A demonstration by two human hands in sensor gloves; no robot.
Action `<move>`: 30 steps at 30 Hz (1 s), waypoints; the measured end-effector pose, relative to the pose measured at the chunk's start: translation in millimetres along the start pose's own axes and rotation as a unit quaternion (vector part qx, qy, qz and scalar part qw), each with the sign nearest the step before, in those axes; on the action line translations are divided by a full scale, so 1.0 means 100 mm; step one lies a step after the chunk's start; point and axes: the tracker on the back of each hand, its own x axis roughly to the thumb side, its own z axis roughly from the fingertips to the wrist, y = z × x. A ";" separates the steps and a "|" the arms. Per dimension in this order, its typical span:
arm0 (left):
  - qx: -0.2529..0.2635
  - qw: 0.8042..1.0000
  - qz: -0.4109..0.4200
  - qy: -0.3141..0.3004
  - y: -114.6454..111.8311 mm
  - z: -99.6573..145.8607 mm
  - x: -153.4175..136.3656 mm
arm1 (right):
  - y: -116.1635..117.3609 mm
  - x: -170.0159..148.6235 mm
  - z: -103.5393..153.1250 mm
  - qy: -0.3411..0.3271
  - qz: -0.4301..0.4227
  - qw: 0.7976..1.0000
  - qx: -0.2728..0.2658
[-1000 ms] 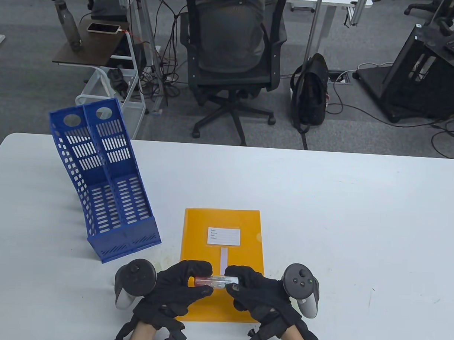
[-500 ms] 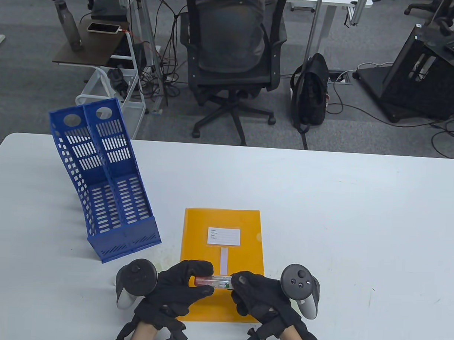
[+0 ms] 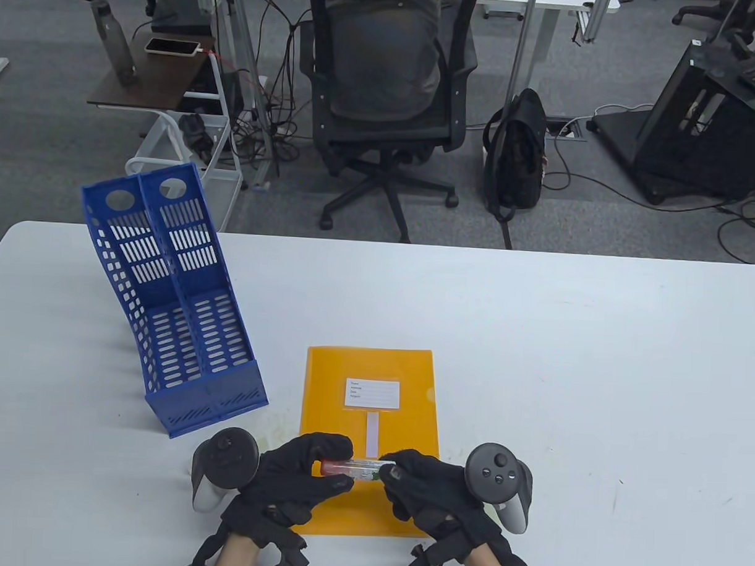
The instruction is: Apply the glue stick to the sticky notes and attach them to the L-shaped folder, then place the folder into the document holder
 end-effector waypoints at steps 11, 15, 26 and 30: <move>0.000 1.000 -0.007 0.004 -0.01 -0.01 -0.02 | 0.00 -0.03 0.01 0.008 0.000 1.000 -0.012; -0.007 1.000 -0.003 0.005 -0.02 -0.01 -0.03 | -0.01 -0.01 -0.01 -0.002 0.011 1.000 0.002; -0.006 1.000 0.009 0.009 -0.01 -0.01 -0.05 | -0.01 0.03 0.01 -0.026 0.026 0.999 -0.013; -0.014 1.000 0.014 0.005 -0.03 -0.02 -0.05 | 0.00 0.05 0.02 -0.017 0.074 0.997 -0.034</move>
